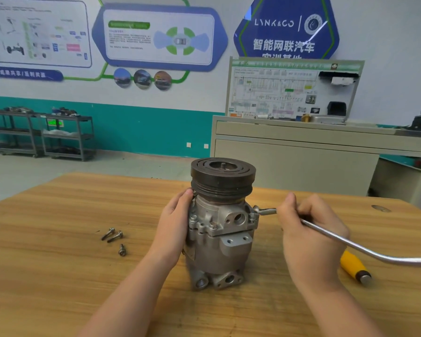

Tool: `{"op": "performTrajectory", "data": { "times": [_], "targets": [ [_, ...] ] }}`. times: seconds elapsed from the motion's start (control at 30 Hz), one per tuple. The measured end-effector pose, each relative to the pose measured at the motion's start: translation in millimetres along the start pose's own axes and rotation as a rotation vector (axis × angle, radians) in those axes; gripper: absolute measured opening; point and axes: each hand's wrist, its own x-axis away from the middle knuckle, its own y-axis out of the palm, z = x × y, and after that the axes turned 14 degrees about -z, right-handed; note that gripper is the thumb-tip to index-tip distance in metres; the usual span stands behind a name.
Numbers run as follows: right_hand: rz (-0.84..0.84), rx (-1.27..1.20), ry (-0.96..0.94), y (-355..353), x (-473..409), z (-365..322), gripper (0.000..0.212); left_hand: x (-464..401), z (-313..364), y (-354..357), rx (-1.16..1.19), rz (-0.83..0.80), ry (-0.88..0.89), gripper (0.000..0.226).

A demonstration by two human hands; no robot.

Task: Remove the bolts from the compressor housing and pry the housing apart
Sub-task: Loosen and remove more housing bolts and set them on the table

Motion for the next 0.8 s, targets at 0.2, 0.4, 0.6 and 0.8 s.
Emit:
{"op": "performTrajectory", "data": {
  "times": [0.2,0.4,0.6,0.8],
  "targets": [
    [-0.102,0.097,-0.18,2.7,1.8,-1.1,0.043,0.5,0.6,0.0,0.0,-0.009,-0.002,0.035],
    [-0.173,0.124,-0.251,3.4,-1.6,-11.2,0.041,0.1,0.8,0.4,-0.006,-0.008,0.008,0.032],
    [-0.202,0.215,-0.287,18.1,3.7,-23.5,0.043,-0.6,0.3,0.7,-0.015,0.008,0.012,0.03],
    [-0.193,-0.457,0.106,6.1,4.2,-3.4,0.039,-0.6,0.8,0.5,-0.023,-0.002,0.002,0.034]
  ]
}}
